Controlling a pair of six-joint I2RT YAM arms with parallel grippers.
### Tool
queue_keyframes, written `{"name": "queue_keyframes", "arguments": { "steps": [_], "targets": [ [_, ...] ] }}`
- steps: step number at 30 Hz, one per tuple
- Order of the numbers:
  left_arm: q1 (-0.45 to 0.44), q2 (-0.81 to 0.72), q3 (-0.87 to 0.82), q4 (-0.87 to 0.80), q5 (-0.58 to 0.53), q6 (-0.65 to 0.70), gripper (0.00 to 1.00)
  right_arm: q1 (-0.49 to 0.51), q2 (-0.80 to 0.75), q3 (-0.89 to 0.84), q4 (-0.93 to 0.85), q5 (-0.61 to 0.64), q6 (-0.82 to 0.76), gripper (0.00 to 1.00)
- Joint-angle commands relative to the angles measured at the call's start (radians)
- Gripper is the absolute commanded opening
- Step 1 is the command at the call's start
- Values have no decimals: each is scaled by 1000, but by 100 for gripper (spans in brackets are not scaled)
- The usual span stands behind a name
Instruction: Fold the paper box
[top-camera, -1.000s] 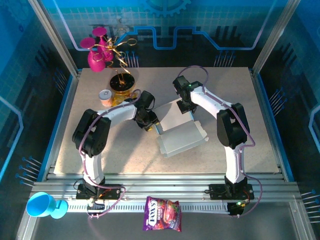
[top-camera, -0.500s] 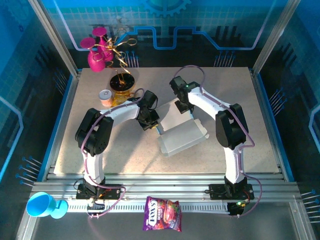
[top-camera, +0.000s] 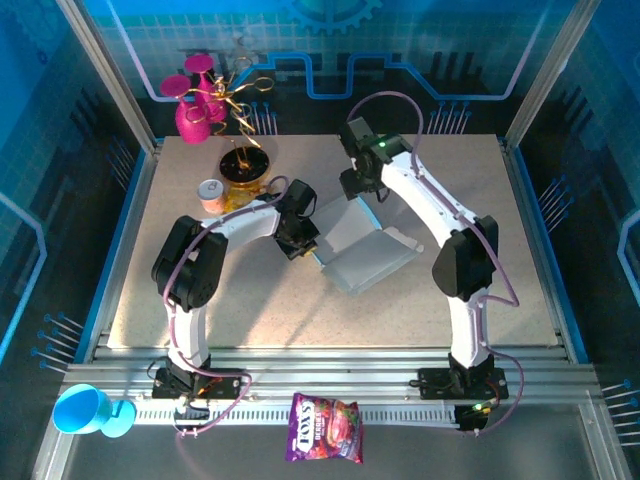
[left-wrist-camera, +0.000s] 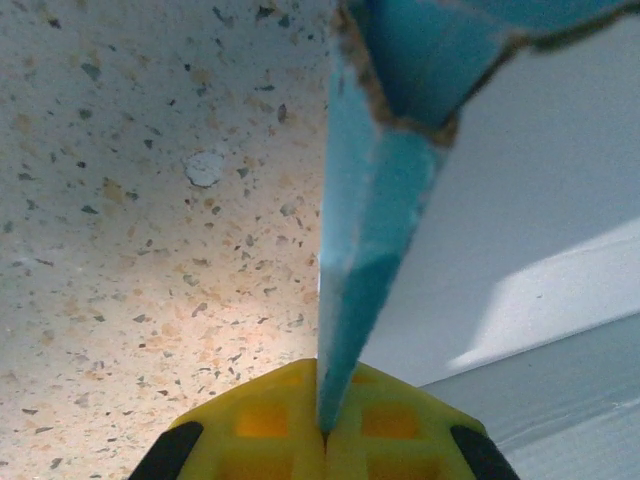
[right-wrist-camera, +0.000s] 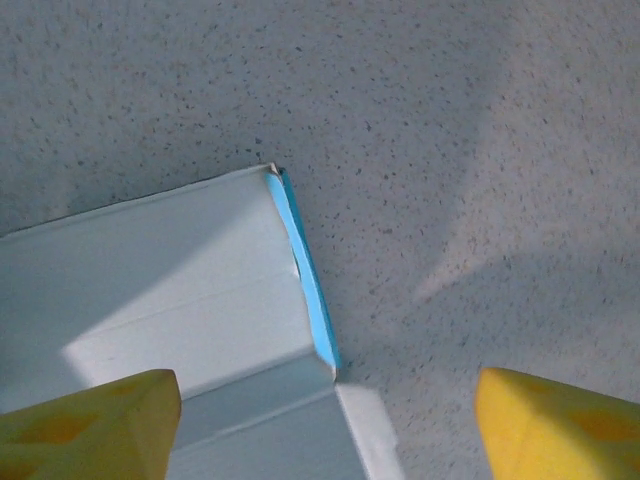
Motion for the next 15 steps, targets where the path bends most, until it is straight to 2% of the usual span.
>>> {"name": "queue_keyframes", "arguments": {
  "steps": [1, 9, 12, 15],
  "targets": [
    [-2, 12, 35, -17, -3, -51, 0, -29, -127, -14, -137, -44, 196, 78],
    [-1, 19, 59, -40, 7, -90, 0, -108, -611, -625, 29, -276, 630, 73],
    [-1, 20, 60, -42, 13, -98, 0, -109, -693, -772, 82, -343, 705, 70],
    [-3, 20, 59, -41, 11, -105, 0, -116, -709, -887, 167, -423, 753, 69]
  ]
}}
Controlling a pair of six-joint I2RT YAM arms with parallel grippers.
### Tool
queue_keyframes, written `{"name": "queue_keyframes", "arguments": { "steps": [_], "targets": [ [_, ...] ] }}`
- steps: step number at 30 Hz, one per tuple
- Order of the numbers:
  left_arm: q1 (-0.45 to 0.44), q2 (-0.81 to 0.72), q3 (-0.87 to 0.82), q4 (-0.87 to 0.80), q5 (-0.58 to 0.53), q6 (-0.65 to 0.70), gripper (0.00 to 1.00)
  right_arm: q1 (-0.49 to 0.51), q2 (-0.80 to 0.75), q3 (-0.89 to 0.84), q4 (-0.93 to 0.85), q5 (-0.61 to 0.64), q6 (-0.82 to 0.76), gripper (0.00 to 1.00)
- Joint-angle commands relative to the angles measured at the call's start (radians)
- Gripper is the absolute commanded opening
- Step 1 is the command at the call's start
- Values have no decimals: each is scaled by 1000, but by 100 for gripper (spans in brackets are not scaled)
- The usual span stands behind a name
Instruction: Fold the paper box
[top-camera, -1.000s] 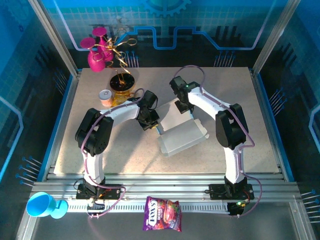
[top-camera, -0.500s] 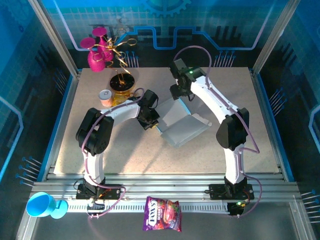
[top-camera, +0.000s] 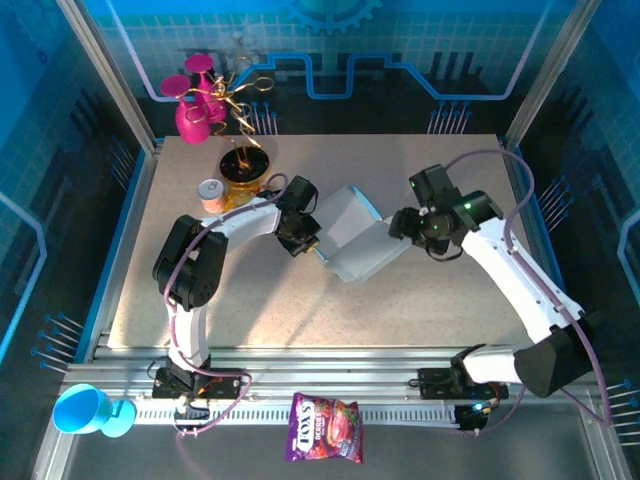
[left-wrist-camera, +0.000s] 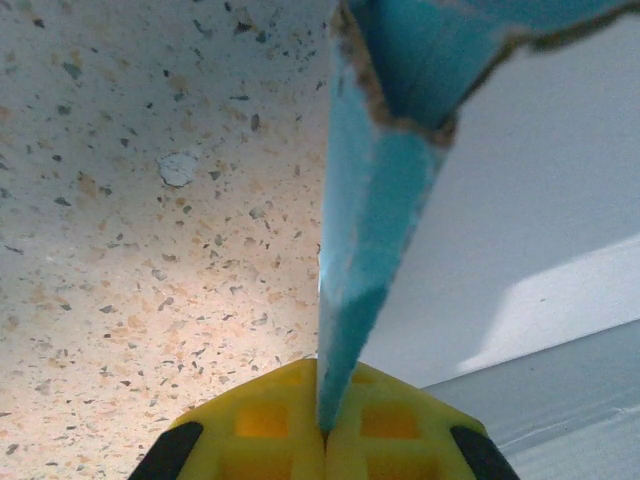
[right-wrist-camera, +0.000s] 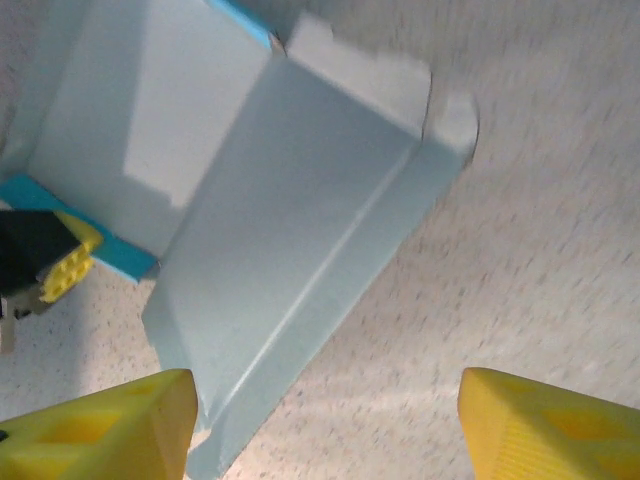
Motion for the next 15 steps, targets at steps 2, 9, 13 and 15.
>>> {"name": "queue_keyframes", "arguments": {
  "steps": [2, 9, 13, 15],
  "targets": [
    [-3, 15, 29, -35, 12, -27, 0, -8, 36, -133, 157, -157, 158, 68],
    [-7, 11, 22, -28, 19, -33, 0, -11, 152, -161, 264, -178, 175, 58],
    [-12, 4, 8, -12, 35, -46, 0, -9, 215, -116, 295, -144, 125, 41],
    [-13, -5, -4, 15, 60, -59, 7, -7, 273, -63, 254, -106, 70, 28]
  ]
}}
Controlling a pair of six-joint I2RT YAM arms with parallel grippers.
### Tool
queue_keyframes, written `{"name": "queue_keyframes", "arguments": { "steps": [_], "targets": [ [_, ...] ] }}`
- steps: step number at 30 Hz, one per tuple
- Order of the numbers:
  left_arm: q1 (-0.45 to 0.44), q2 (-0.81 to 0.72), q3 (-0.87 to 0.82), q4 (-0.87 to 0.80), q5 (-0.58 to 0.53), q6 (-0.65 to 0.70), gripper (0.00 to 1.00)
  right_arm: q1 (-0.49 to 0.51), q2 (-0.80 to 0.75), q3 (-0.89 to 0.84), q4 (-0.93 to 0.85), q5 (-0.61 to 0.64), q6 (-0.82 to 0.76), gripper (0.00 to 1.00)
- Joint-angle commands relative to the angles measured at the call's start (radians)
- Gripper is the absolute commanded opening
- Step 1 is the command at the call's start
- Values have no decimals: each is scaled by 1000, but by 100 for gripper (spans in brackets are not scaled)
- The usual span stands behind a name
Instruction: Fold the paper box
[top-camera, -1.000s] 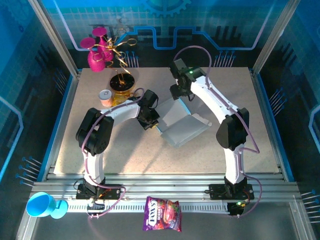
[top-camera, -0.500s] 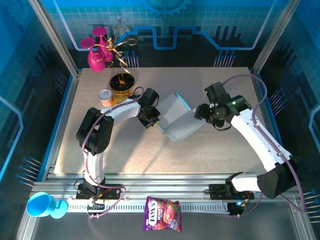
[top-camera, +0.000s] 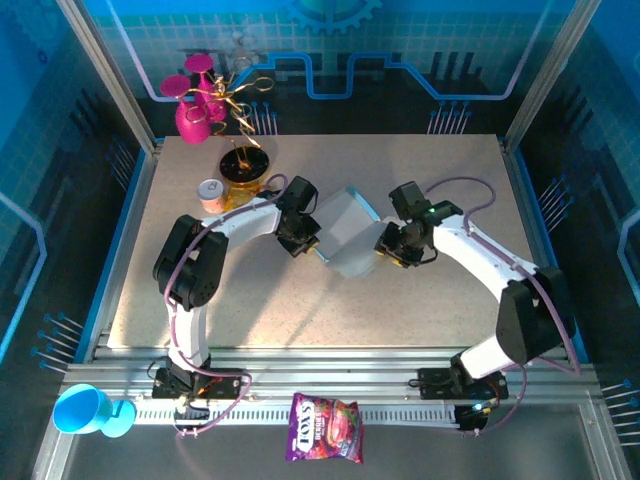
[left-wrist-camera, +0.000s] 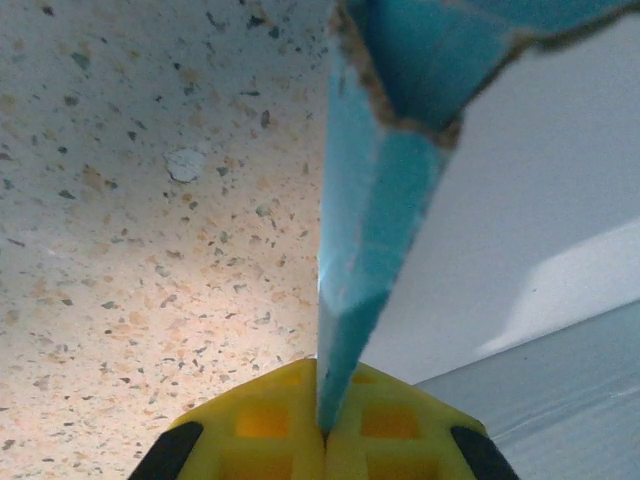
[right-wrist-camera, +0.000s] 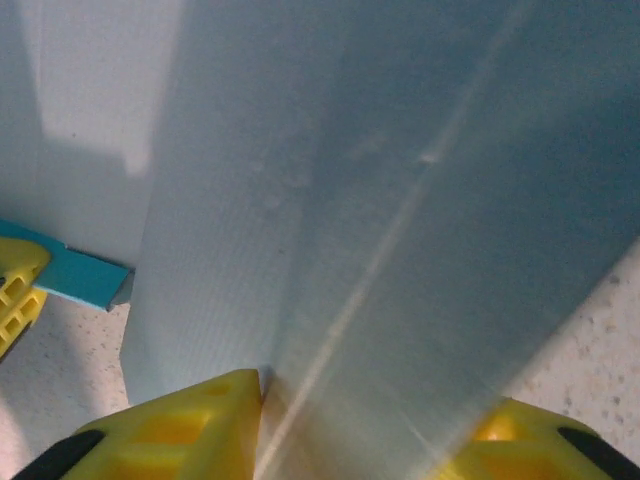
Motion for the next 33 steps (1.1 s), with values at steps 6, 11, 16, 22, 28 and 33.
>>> {"name": "queue_keyframes", "arguments": {
  "steps": [6, 11, 16, 22, 28, 33],
  "targets": [
    [-19, -73, 16, 22, 124, -45, 51, -15, 156, 179, -95, 202, -305, 0],
    [-20, -183, 11, 6, 217, -71, 71, -34, 175, 365, -200, 304, -550, 0],
    [-18, -257, 3, 66, 318, -163, 73, -35, 264, 572, -316, 355, -755, 0],
    [6, -289, 47, 115, 329, -211, 70, 3, 295, 641, -309, 459, -943, 0],
    [136, -319, 145, -70, 204, -30, 61, 93, 261, 514, -108, 476, -1271, 0],
    [230, -319, 102, -14, 186, -17, 59, 169, 261, 424, 46, 475, -1393, 0]
  ]
}}
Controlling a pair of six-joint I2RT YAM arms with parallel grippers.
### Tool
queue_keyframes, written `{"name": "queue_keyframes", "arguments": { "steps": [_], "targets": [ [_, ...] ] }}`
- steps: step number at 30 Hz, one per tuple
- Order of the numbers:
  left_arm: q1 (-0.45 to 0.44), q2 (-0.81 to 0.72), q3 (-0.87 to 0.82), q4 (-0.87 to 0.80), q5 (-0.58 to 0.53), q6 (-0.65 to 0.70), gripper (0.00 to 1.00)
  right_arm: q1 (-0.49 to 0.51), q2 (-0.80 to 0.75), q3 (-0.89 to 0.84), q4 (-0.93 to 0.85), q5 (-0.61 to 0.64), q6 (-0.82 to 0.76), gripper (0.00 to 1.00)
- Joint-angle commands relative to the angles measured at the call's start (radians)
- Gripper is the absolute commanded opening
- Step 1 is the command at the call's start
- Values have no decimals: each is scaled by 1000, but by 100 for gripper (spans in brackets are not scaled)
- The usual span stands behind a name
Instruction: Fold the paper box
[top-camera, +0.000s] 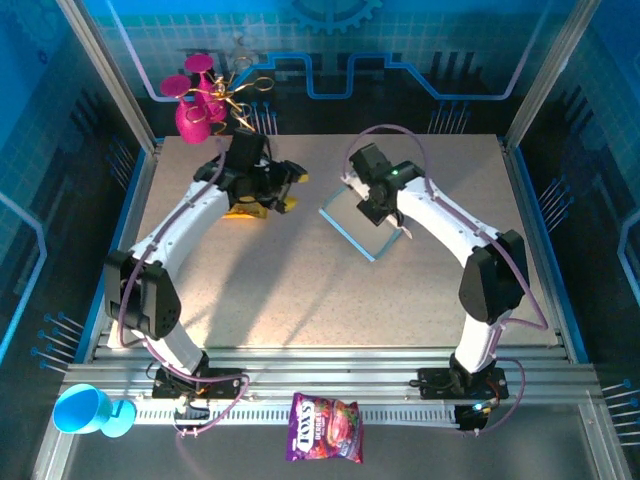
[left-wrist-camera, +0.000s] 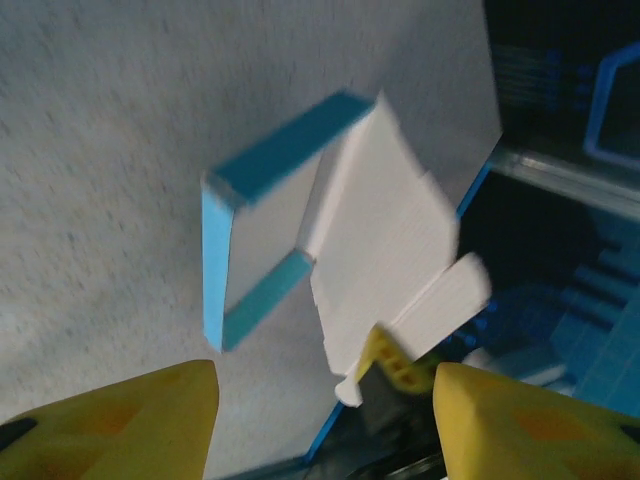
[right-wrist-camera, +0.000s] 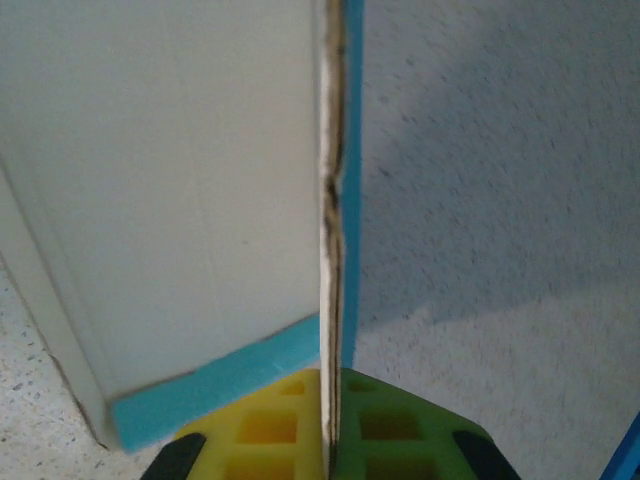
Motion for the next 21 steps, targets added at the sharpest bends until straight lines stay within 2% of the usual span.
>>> {"name": "queue_keyframes", "arguments": {
  "steps": [1, 8, 12, 16, 19, 21],
  "targets": [
    [40, 6, -17, -38, -20, 47, 59, 48, -16, -47, 137, -4, -174, 0],
    [57, 23, -160, 70, 14, -47, 64, 93, 12, -41, 148, -54, -223, 0],
    [58, 17, -179, 96, -16, -77, 63, 97, 3, -50, 142, -83, -225, 0],
    [72, 43, -140, 100, -12, -46, 59, 104, -1, -66, 147, -100, -235, 0],
    [102, 74, -106, 100, 2, -24, 47, 112, -12, -85, 157, -102, -249, 0],
    [118, 91, -74, 100, 5, -13, 43, 117, -31, -98, 168, -107, -257, 0]
  ]
}}
